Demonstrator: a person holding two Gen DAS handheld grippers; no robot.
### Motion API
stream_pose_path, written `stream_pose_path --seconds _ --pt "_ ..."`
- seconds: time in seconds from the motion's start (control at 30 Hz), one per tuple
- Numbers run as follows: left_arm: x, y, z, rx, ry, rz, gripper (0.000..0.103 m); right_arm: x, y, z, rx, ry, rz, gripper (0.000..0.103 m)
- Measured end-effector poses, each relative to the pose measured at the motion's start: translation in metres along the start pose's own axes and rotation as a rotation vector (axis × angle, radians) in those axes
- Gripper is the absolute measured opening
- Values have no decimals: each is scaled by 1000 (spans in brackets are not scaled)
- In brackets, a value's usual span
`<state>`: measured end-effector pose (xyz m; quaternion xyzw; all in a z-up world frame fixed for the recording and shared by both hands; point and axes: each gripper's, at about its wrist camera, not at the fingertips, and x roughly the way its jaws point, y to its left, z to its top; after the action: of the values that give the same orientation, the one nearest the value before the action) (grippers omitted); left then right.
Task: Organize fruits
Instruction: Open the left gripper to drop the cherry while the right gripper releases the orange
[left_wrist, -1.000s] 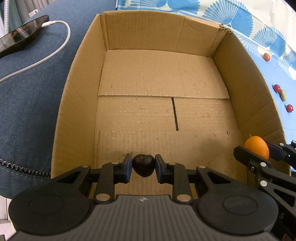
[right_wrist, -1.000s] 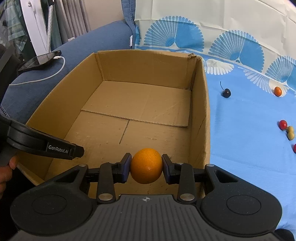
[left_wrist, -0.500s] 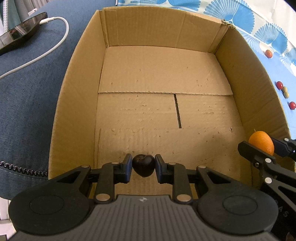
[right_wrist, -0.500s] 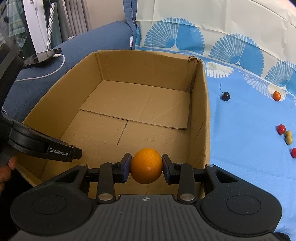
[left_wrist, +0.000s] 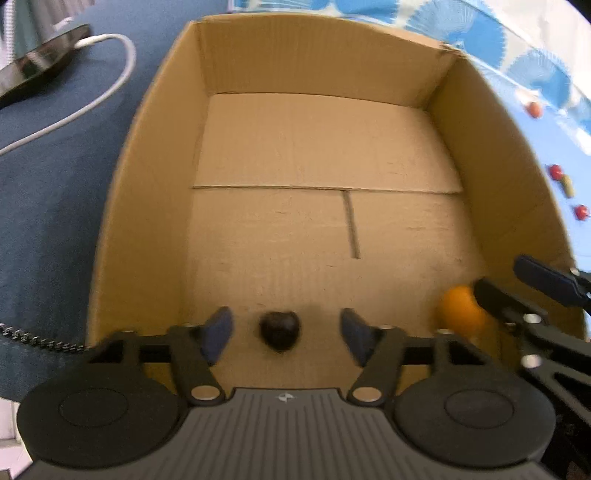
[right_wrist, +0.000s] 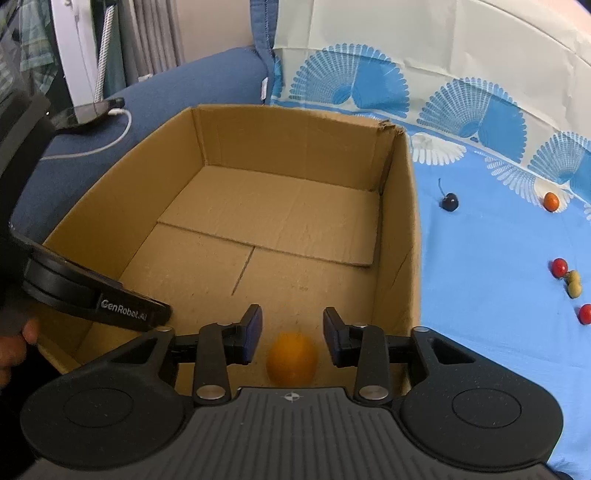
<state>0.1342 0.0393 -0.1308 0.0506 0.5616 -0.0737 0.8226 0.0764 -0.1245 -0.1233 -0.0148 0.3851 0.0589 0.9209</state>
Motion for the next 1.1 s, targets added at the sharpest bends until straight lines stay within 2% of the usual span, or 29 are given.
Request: stream_pose_path --seconds 0.03,0.07,0.13,0.27,0.4,0.63,0.87,1.1 --pt "-2 -2 0 6 4 -15 89 -2 -1 0 4 -6 -1 57" --pt "-3 -5 0 12 7 -22 90 -4 -1 1 7 -9 0 62" --pt "-7 -11 -1 30 6 7 91 -11 0 1 -2 -15 -4 66" --pt "-16 -15 -6 44 5 25 91 -29 2 -1 -17 -34 -8 82" --pt "-31 -13 -13 26 1 -4 91 -49 6 -5 -24 -40 2 86" --pt "-70 -9 -16 -25 -68 -64 91 -82 5 -8 19 -78 -7 89" --pt "-99 -16 -37 5 -101 -32 91 -112 10 -20 30 -82 0 93" --pt "-134 -28 -77 20 -164 2 91 -152 9 -33 29 -163 -36 97"
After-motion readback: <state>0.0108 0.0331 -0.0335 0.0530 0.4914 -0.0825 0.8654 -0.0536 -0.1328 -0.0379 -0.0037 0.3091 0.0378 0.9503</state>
